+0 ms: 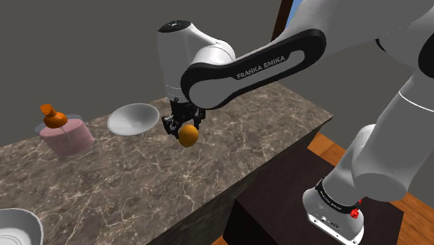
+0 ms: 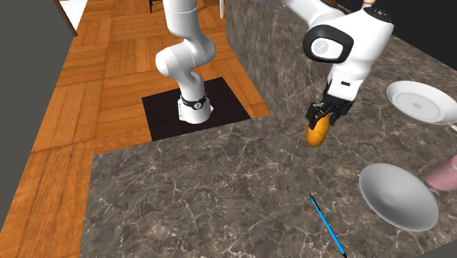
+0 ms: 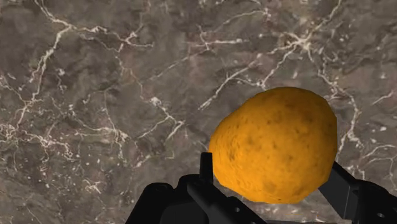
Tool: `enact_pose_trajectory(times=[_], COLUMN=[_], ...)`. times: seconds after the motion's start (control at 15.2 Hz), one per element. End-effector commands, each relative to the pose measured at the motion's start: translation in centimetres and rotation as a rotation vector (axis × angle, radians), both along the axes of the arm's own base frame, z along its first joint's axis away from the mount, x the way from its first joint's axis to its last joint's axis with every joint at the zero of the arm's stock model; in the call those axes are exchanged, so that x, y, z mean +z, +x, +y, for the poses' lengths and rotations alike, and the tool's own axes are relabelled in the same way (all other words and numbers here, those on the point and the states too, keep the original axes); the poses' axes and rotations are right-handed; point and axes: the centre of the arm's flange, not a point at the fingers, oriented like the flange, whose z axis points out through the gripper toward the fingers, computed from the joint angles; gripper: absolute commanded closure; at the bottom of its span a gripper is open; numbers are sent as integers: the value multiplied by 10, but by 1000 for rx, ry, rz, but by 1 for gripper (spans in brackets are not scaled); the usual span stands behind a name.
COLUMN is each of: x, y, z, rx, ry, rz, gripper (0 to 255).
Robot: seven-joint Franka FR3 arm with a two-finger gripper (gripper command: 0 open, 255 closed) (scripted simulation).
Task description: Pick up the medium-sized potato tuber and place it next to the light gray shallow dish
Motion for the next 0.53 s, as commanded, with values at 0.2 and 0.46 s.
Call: enact_pose_trajectory(times=[0.2,0.46], x=[-26,-47], y=[0,0], z=[0,0], rx=[0,0], ry=[0,0], rz=[-1,-1], gripper=[255,255])
